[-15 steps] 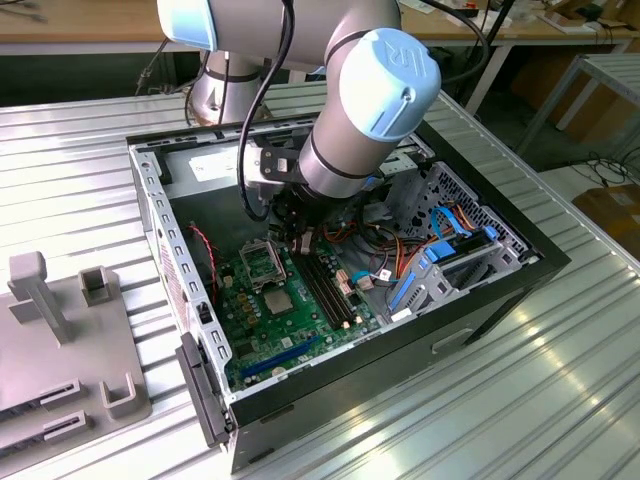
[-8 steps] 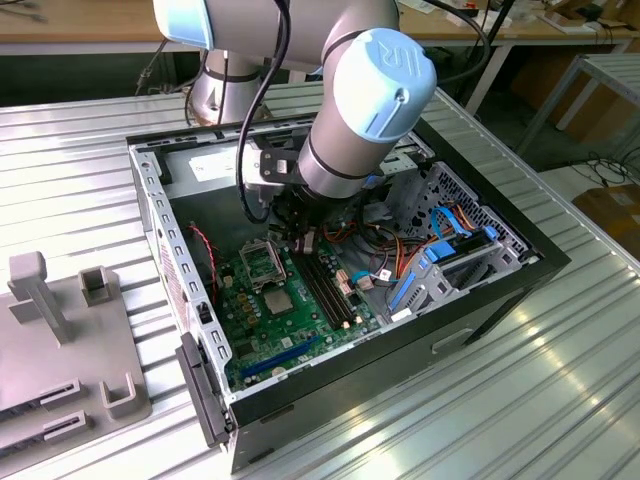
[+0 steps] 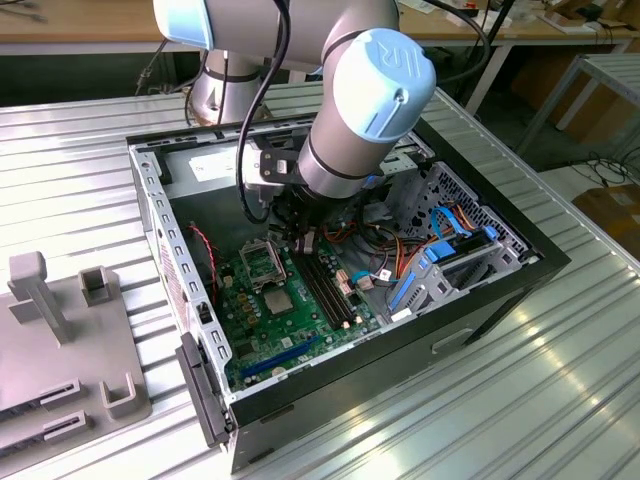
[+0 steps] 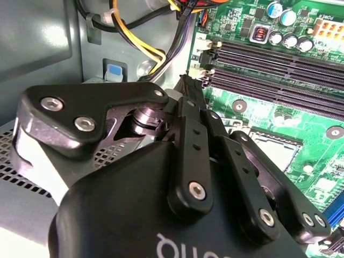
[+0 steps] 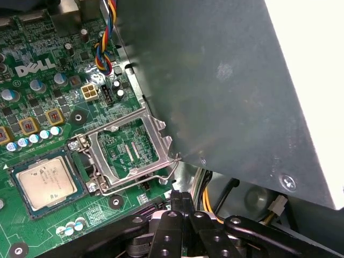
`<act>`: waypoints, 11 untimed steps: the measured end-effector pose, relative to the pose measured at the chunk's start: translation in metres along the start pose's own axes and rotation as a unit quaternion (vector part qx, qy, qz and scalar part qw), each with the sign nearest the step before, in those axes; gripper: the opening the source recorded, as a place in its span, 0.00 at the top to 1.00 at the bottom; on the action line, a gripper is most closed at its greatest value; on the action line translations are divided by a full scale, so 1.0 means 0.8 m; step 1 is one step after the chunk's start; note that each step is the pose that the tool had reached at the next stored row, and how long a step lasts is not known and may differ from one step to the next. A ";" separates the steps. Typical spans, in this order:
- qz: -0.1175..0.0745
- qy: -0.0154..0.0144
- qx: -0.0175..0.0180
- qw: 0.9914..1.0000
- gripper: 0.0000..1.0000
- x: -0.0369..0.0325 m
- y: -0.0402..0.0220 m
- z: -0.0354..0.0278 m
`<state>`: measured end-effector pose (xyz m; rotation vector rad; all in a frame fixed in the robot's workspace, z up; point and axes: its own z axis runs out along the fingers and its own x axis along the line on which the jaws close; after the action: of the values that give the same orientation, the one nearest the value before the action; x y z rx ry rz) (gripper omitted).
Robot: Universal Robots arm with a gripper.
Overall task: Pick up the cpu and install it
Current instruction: 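Close the cpu cover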
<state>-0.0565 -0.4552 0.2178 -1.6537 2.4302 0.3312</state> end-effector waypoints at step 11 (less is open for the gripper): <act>0.000 -0.001 0.001 1.000 0.89 0.0029 0.0034 0.0062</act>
<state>-0.0597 -0.4549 0.2127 -1.6532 2.4286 0.3302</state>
